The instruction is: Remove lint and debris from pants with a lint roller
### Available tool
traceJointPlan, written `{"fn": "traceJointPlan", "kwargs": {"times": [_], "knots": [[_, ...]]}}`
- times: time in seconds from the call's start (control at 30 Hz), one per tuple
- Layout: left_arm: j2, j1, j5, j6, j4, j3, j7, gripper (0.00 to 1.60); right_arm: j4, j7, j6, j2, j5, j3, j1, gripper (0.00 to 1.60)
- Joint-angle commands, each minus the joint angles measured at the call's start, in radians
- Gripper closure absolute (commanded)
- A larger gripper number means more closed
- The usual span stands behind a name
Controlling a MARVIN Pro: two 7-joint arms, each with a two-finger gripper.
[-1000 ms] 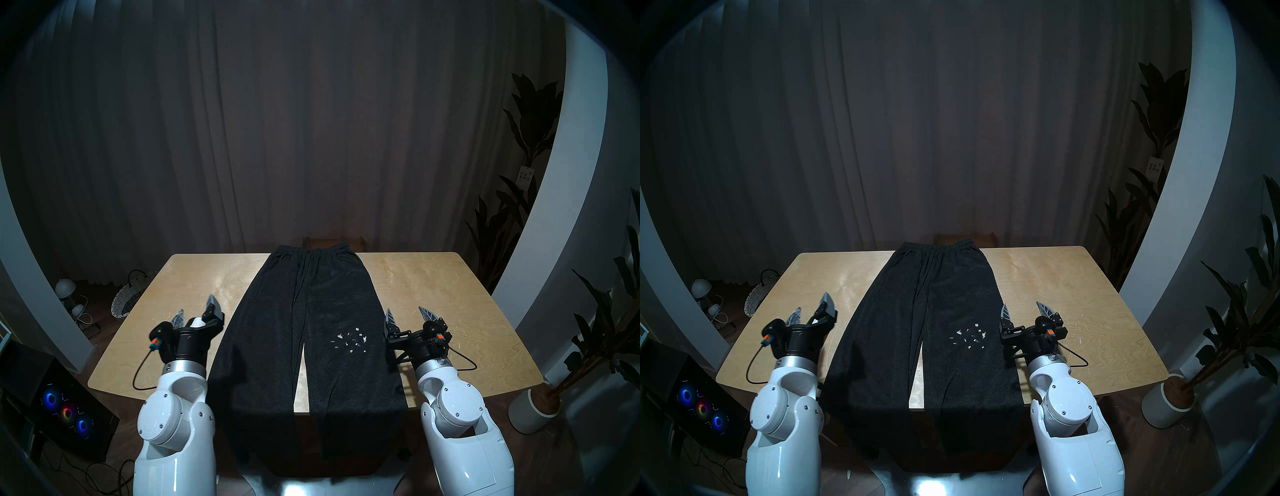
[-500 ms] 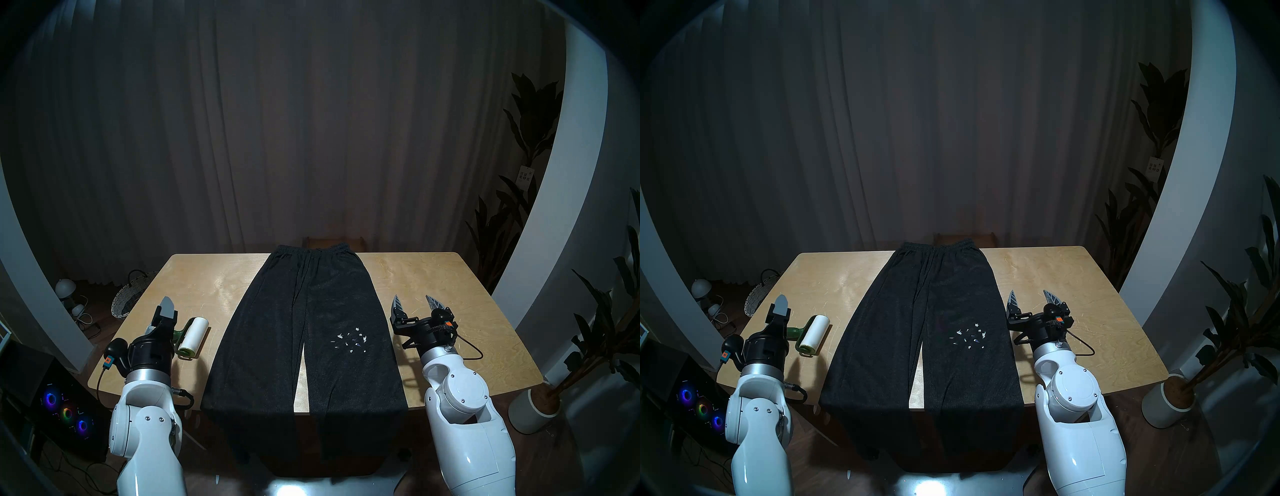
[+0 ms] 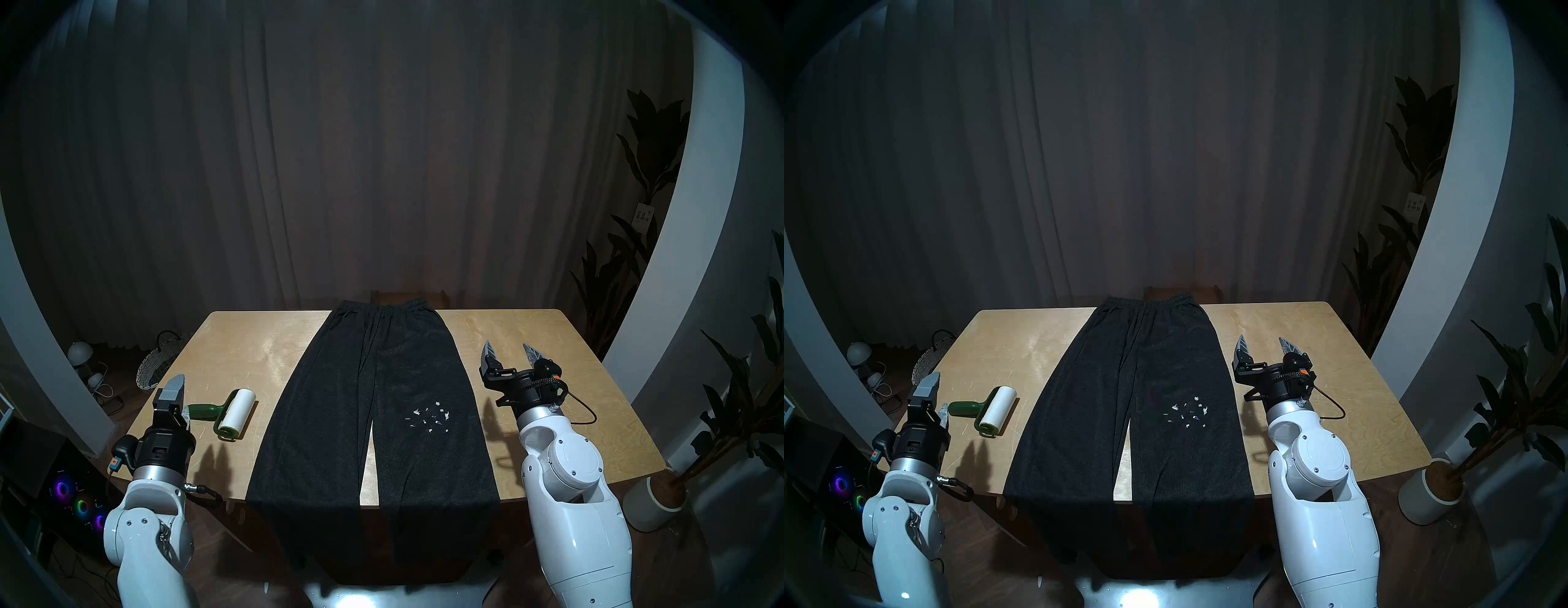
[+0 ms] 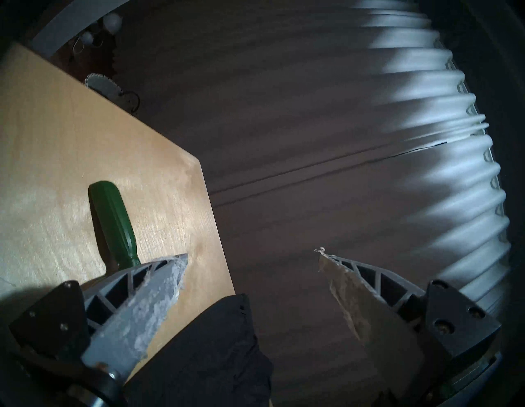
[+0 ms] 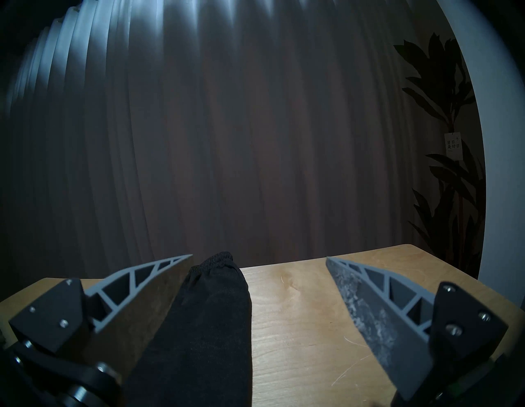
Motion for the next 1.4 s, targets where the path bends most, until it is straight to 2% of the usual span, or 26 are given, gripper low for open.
{"fn": "traceJointPlan", "kwargs": {"times": [0.0, 0.17, 0.53, 0.93, 0.97, 1.0, 1.13, 1.37], "knots": [[0.103, -0.015, -0.164, 0.119, 0.038, -0.026, -0.010, 0.00, -0.059, 0.025, 0.044, 0.000, 0.040, 0.003, 0.000, 0.00], [0.139, -0.035, -0.235, 0.211, 0.089, -0.063, 0.022, 0.00, -0.070, 0.045, 0.090, 0.006, 0.065, 0.010, 0.007, 0.00], [0.188, -0.063, -0.277, 0.281, 0.148, -0.089, 0.061, 0.00, -0.090, 0.088, 0.159, 0.010, 0.106, 0.008, 0.009, 0.00], [0.216, -0.090, -0.268, 0.300, 0.202, -0.086, 0.088, 0.00, -0.102, 0.120, 0.188, 0.025, 0.127, 0.011, 0.012, 0.00], [0.214, -0.093, -0.266, 0.296, 0.206, -0.086, 0.094, 0.00, -0.104, 0.121, 0.188, 0.026, 0.128, 0.012, 0.011, 0.00], [0.211, -0.101, -0.261, 0.277, 0.215, -0.085, 0.135, 0.00, -0.108, 0.125, 0.187, 0.028, 0.130, 0.012, 0.009, 0.00], [0.210, -0.110, -0.254, 0.264, 0.235, -0.084, 0.160, 0.00, -0.112, 0.127, 0.187, 0.029, 0.133, 0.014, 0.006, 0.00], [0.231, -0.107, -0.190, 0.266, 0.238, -0.065, 0.119, 0.00, -0.120, 0.114, 0.182, 0.033, 0.122, 0.018, -0.004, 0.00]]}}
